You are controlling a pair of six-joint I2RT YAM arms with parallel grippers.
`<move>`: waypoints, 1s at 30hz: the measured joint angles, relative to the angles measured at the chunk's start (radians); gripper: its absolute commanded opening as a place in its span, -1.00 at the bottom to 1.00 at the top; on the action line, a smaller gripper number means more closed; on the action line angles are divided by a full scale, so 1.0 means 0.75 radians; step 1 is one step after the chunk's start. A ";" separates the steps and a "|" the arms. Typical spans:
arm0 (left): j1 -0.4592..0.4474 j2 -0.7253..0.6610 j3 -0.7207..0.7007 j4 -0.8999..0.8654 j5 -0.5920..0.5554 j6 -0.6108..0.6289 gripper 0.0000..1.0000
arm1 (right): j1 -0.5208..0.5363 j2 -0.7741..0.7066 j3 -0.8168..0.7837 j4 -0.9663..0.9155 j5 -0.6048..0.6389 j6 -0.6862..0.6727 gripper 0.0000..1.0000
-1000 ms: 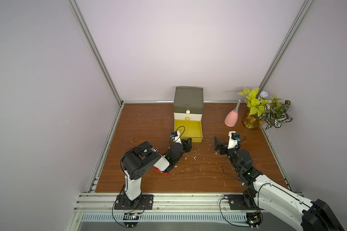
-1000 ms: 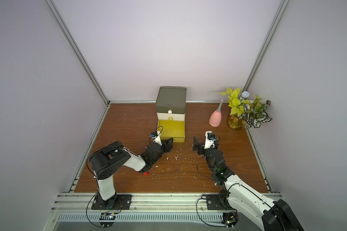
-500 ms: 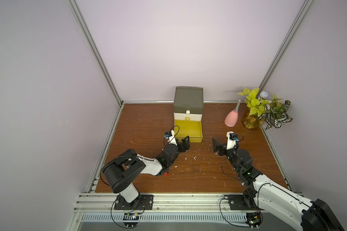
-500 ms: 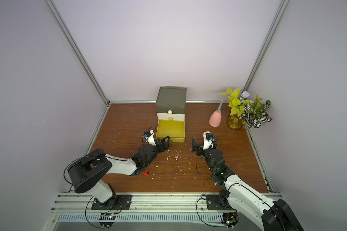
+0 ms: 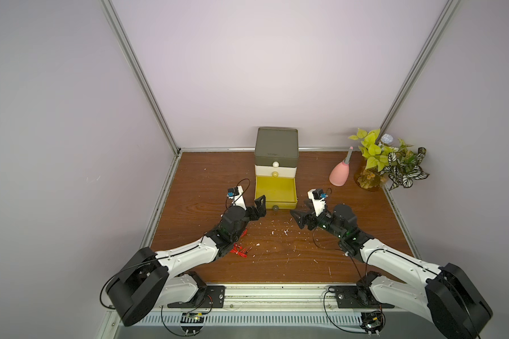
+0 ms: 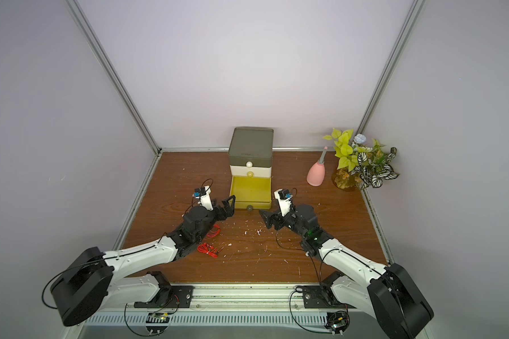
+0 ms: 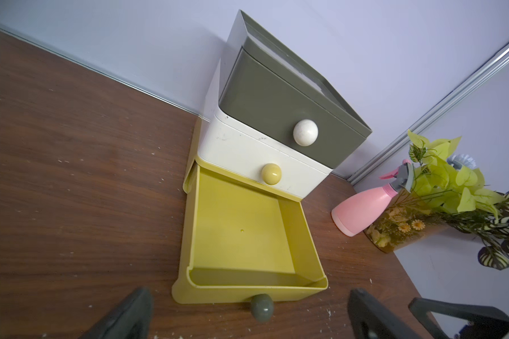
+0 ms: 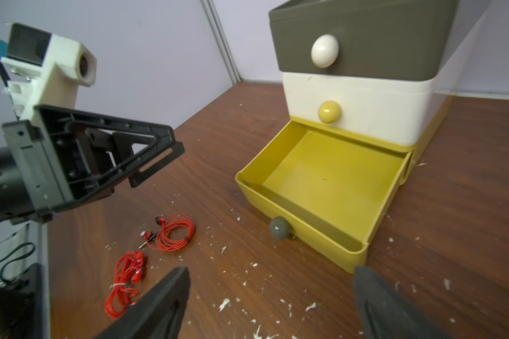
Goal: Place the wired earphones into the drawer by color
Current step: Pick up the wired earphones from the center of the board.
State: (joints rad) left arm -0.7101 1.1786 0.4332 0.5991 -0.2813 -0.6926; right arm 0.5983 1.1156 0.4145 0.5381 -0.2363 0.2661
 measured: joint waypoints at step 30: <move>0.480 -0.739 -0.419 -0.259 0.124 0.259 0.99 | 0.571 0.781 0.602 -0.282 0.284 0.242 0.30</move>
State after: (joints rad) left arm -0.3504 0.6247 0.1188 0.4046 -0.1886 -0.4980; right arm 1.0264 1.7012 0.8661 0.3267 -0.0235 0.4477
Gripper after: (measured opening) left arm 0.993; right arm 0.671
